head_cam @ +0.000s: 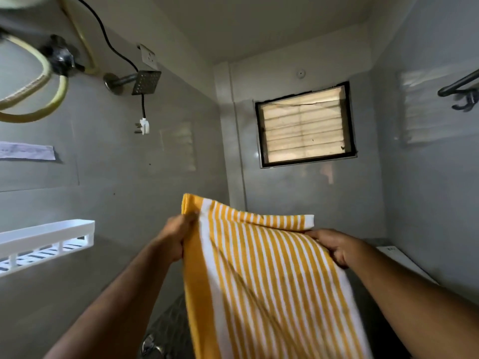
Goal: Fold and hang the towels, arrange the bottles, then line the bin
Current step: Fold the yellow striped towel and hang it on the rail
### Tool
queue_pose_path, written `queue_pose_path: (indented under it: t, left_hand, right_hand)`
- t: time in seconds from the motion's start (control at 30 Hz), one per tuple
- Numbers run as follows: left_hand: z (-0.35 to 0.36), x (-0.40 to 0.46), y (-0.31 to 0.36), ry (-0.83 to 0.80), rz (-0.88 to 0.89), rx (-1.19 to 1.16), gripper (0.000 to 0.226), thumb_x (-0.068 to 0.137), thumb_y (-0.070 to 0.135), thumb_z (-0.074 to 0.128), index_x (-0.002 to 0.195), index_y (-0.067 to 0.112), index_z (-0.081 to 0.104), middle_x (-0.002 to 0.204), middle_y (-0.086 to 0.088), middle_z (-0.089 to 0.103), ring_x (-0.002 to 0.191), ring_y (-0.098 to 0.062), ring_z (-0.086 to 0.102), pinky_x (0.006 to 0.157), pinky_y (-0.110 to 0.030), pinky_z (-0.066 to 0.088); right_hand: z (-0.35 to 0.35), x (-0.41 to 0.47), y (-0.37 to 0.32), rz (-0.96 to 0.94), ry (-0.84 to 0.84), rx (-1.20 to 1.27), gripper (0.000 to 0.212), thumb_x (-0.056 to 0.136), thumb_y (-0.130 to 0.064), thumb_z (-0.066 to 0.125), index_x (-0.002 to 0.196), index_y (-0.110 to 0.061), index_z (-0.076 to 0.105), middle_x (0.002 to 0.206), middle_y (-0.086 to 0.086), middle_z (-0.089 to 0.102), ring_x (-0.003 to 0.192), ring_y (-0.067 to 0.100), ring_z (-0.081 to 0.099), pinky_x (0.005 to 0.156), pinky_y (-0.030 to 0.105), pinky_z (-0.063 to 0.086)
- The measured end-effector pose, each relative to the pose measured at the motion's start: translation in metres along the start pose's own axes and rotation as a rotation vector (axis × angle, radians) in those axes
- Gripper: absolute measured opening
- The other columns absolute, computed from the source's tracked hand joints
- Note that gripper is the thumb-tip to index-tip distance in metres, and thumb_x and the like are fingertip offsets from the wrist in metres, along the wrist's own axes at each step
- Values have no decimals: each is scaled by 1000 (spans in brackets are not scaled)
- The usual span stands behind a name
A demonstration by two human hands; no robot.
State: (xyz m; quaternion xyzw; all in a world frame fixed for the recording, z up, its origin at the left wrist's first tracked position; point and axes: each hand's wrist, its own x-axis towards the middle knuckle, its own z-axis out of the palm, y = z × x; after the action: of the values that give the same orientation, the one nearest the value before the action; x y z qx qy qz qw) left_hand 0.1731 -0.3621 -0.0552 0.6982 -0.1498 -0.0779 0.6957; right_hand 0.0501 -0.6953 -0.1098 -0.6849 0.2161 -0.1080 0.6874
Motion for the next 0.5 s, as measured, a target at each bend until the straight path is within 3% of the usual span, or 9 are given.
queue_pose_path:
  t: [0.1, 0.17, 0.23, 0.33, 0.4, 0.5]
  left_hand:
    - [-16, -5, 5, -229, -37, -137, 56, 85, 47, 81, 124, 8, 73, 123, -20, 73, 115, -36, 70, 105, -52, 51]
    - [-21, -11, -17, -310, -87, 84, 80, 64, 51, 95, 128, 9, 70, 123, -18, 74, 115, -36, 71, 107, -55, 50]
    - [-16, -8, -22, -155, -50, 215, 75, 69, 56, 88, 124, 8, 71, 111, -16, 78, 98, -34, 76, 96, -57, 56]
    - [-5, 6, 4, 93, 46, -44, 47, 96, 45, 69, 120, 5, 69, 106, -18, 76, 88, -32, 73, 86, -51, 58]
    - [-2, 15, 21, 106, 24, -118, 44, 97, 45, 68, 124, 11, 66, 113, -15, 74, 100, -32, 71, 89, -47, 56]
    - [-8, 21, 33, 25, -61, -12, 55, 94, 48, 68, 134, 11, 65, 123, -16, 72, 108, -34, 70, 100, -52, 55]
  right_hand:
    - [-2, 4, -8, -18, -84, 74, 38, 99, -36, 64, 120, -5, 72, 119, 21, 74, 114, 37, 69, 93, 44, 55]
    - [-1, 9, -10, -26, -47, 94, 42, 101, -36, 61, 125, -3, 70, 121, 23, 73, 112, 38, 69, 94, 46, 54]
    - [0, 7, -15, -63, -36, 165, 41, 103, -30, 59, 127, 1, 67, 121, 25, 71, 102, 36, 70, 87, 44, 55]
    - [0, -8, -25, -213, -116, 296, 36, 97, -34, 68, 117, -4, 72, 115, 21, 75, 106, 36, 71, 92, 47, 55]
    - [2, -19, -22, -219, -208, 227, 37, 90, -28, 75, 120, -7, 71, 114, 18, 76, 109, 35, 72, 97, 50, 54]
    - [5, -10, 1, -124, -234, 87, 57, 78, -23, 82, 129, -3, 67, 114, 19, 76, 104, 32, 74, 92, 46, 57]
